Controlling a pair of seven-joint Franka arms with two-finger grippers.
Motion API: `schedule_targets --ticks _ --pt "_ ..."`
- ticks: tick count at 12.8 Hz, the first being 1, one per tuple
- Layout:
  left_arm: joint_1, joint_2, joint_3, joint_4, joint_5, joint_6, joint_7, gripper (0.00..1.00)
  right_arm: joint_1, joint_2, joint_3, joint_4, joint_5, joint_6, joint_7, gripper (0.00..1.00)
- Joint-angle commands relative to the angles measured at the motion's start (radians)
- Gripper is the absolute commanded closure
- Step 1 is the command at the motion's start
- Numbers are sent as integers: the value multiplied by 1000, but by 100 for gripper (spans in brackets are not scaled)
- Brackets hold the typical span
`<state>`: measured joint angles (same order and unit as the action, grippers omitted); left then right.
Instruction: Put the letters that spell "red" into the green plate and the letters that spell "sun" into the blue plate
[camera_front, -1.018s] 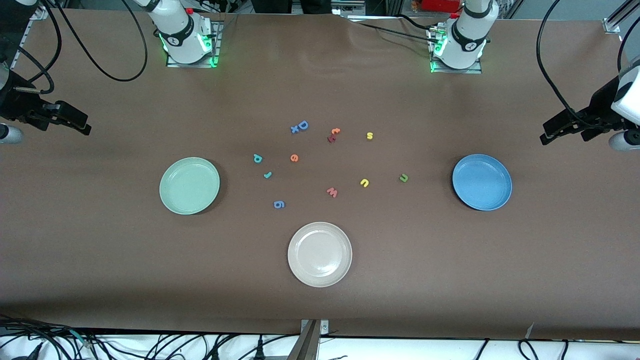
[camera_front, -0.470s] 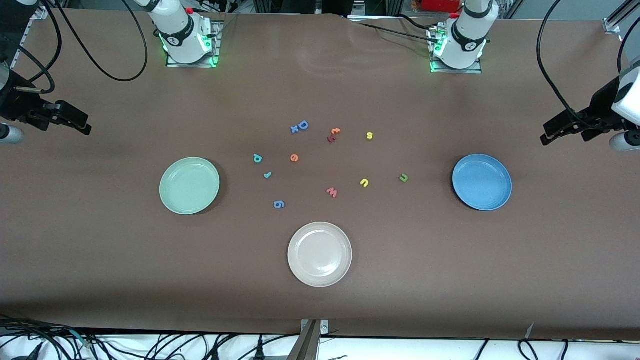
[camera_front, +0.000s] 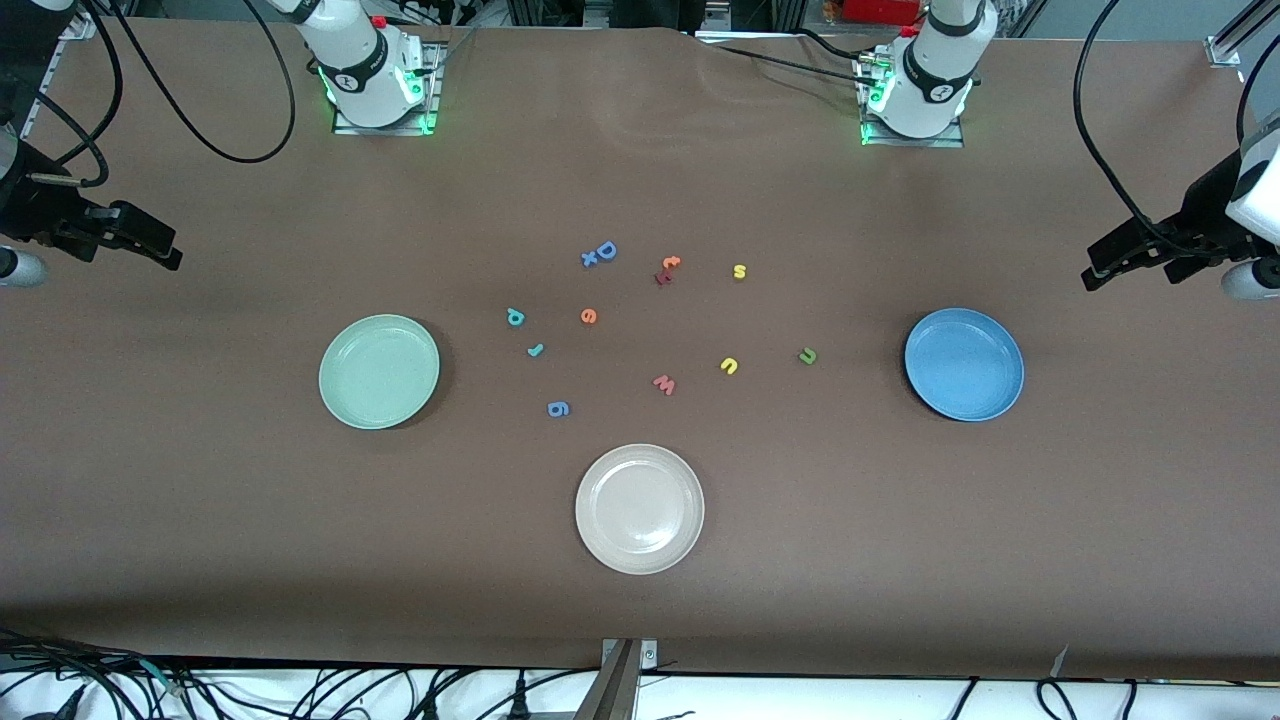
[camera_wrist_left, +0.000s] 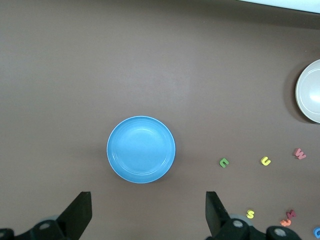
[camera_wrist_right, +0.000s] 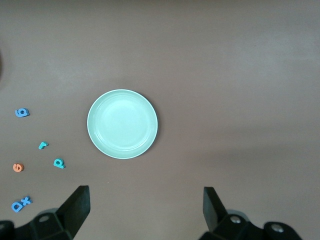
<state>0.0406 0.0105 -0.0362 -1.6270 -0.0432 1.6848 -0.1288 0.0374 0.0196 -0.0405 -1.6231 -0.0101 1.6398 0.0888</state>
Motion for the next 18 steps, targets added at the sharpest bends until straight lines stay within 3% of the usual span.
schedule_targets --ticks 1,9,12,18 --pt "4 12 -4 22 9 -4 -2 0 -7 16 2 29 -11 -20 -17 0" --pt "-1 11 -5 22 9 -5 -6 0 -1 13 8 45 -56 -23 -20 0" --pt "-1 11 -5 21 9 -5 -6 0 -4 8 -4 45 11 -57 -3 0" --pt "-2 11 -5 21 9 -5 -8 0 -2 -7 7 35 18 -41 2 0"
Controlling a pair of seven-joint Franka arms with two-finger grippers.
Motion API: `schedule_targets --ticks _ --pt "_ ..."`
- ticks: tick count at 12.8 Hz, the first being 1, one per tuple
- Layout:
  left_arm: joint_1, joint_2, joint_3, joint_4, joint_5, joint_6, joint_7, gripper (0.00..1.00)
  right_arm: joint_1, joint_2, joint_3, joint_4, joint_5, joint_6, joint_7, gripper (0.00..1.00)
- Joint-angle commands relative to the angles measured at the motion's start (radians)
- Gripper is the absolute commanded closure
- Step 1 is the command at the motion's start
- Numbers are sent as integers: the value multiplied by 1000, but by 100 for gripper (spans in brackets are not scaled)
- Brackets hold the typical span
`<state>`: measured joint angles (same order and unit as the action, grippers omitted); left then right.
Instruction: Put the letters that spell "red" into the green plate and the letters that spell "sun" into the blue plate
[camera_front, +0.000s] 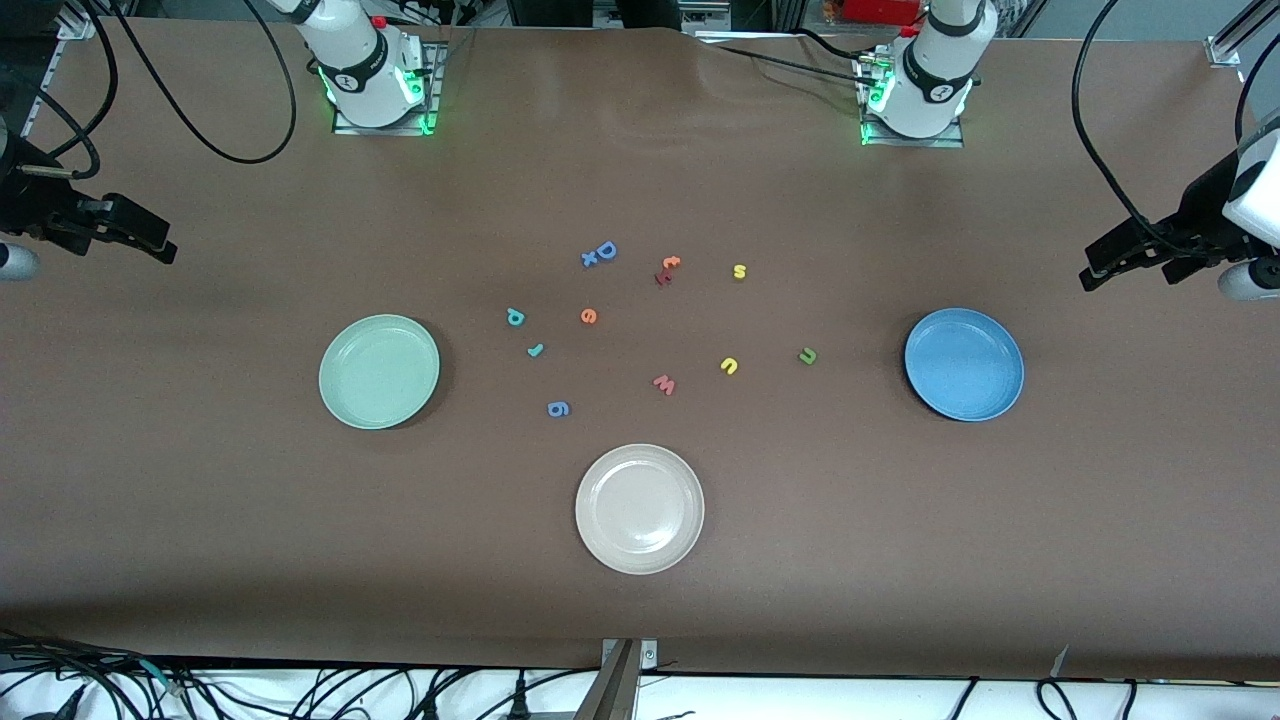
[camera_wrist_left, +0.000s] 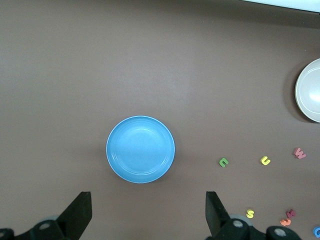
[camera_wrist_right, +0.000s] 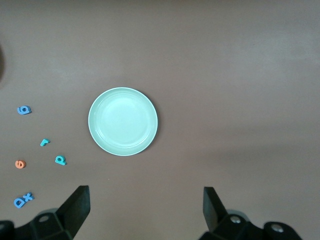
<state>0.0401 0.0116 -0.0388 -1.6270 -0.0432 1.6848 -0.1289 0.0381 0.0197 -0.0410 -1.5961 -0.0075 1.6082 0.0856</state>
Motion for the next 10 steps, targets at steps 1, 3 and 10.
schedule_targets --ticks 1,3,10 --pt "-2 10 -3 22 9 -5 -8 0 -1 -3 7 18 9 -10 5 0" --pt "0 10 -3 22 9 -5 -8 0 -4 -3 -2 16 15 -1 5 0" --pt "-2 10 -3 22 9 -5 -8 0 -4 -44 -4 18 15 -51 5 0"
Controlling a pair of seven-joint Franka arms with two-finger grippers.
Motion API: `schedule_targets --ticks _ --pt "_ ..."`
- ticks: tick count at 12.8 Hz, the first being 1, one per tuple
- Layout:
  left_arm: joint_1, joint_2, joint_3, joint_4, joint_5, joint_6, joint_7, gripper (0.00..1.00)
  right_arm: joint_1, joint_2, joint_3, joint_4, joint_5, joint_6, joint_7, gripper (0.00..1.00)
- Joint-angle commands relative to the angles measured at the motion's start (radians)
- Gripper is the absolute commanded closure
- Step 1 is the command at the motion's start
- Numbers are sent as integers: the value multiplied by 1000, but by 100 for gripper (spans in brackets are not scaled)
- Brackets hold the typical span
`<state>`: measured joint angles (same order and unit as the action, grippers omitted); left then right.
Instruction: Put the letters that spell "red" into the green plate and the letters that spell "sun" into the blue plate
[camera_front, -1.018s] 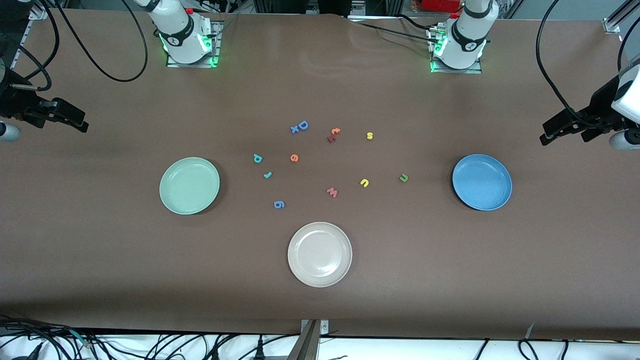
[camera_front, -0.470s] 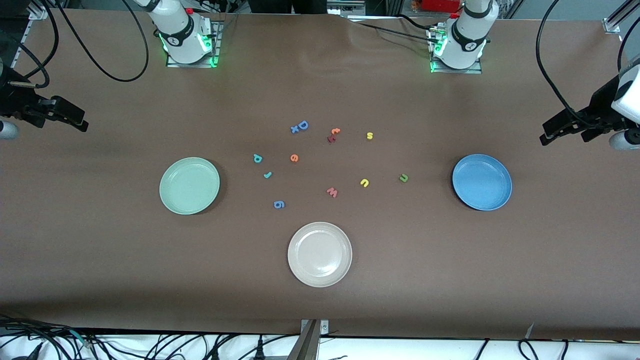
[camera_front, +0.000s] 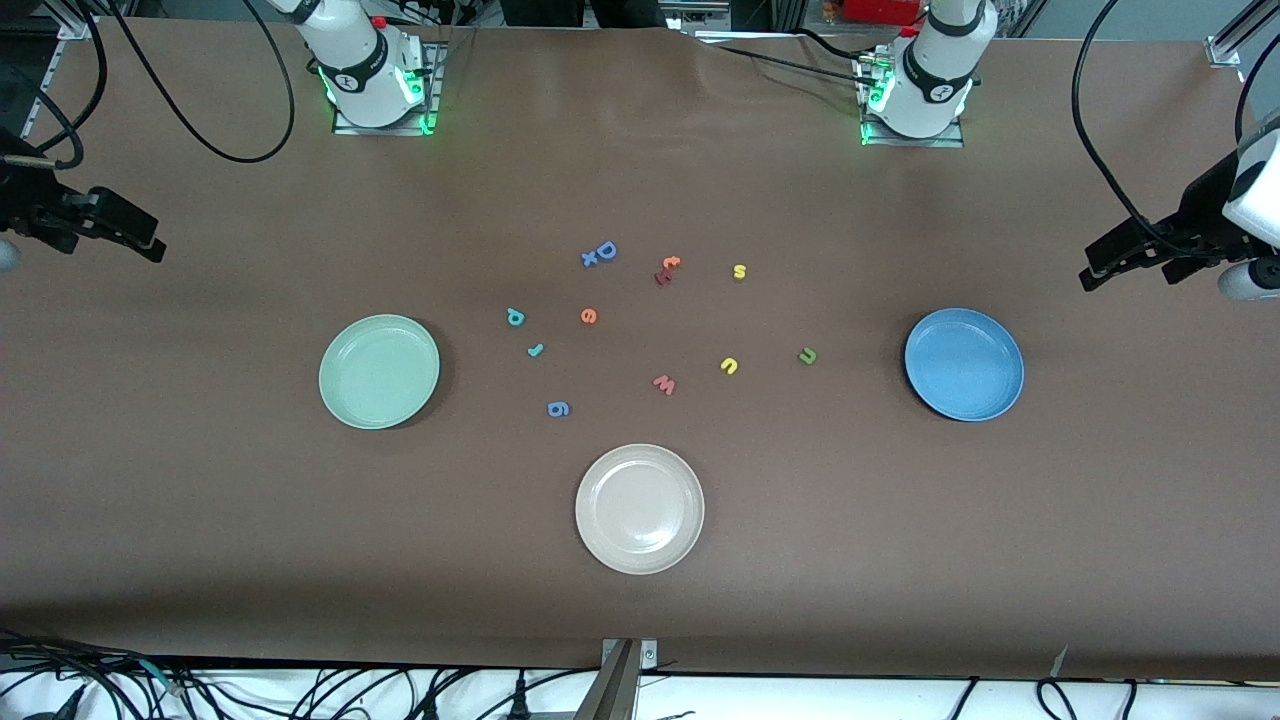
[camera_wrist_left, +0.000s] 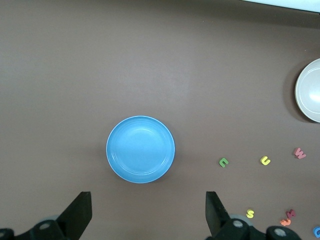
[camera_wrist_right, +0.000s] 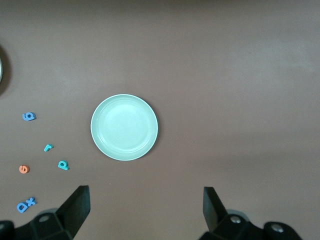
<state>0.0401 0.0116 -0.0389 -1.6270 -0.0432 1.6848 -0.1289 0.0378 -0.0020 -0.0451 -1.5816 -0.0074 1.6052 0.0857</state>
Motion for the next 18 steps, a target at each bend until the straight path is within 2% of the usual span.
schedule_targets --ticks 1,3,5,7,9,12,16,18 --pt "-2 10 -3 22 9 -5 -6 0 -4 -26 1 2 17 -74 5 0" --pt "-2 10 -3 22 9 -5 -6 0 -4 -30 11 6 9 -109 0 0" --pt "-2 10 -3 22 8 -5 -6 0 -2 -27 27 5 10 -90 5 0" --pt "-2 10 -3 22 8 -5 -3 0 -6 -12 -1 -4 23 -76 2 0" --pt "-3 10 -4 21 8 -7 -5 0 -3 -18 10 0 23 -85 3 0" --pt "-5 10 -4 21 8 -10 -6 0 -6 -12 -19 0 32 -70 6 0" --pt "-6 10 -4 21 8 -20 -8 0 -7 -10 -19 5 23 -19 -1 0" --pt "-6 10 -4 22 8 -22 -8 0 -13 -9 -36 37 21 -16 -3 0"
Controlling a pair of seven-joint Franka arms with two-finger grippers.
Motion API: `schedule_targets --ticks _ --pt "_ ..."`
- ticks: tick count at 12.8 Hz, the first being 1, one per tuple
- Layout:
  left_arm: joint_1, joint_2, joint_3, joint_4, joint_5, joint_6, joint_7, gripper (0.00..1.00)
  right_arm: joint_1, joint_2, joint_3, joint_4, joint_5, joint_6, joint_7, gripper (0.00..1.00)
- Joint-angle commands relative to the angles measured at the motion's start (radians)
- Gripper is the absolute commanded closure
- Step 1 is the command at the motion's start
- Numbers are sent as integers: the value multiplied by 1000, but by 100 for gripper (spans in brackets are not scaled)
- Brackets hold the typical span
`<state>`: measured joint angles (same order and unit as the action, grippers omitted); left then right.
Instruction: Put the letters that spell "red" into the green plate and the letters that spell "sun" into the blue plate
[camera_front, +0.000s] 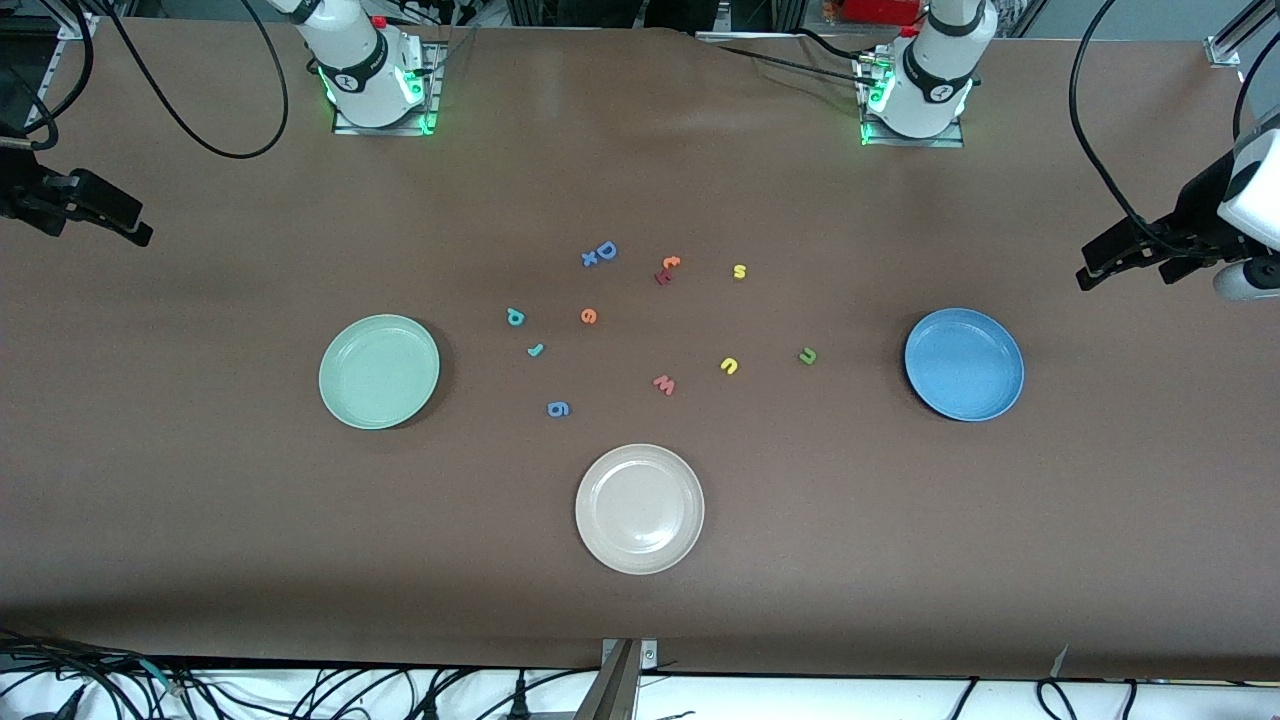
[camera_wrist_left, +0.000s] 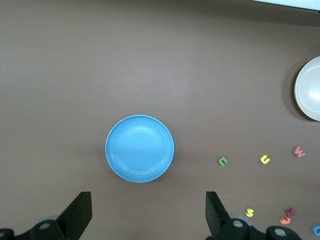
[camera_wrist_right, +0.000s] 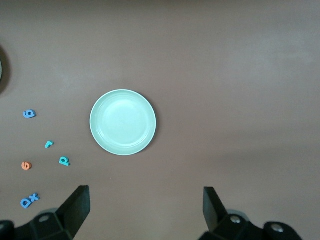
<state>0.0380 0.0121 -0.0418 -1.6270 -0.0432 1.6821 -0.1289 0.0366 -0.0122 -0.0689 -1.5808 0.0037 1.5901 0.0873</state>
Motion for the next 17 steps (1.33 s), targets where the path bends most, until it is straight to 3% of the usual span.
schedule_targets --ticks 1,17 --pt "-6 12 -3 21 9 -19 -6 0 -12 3 -41 54 18 -1 -1 0" --pt "-9 11 -4 19 9 -28 -3 0 -1 21 -39 55 25 -76 -6 0"
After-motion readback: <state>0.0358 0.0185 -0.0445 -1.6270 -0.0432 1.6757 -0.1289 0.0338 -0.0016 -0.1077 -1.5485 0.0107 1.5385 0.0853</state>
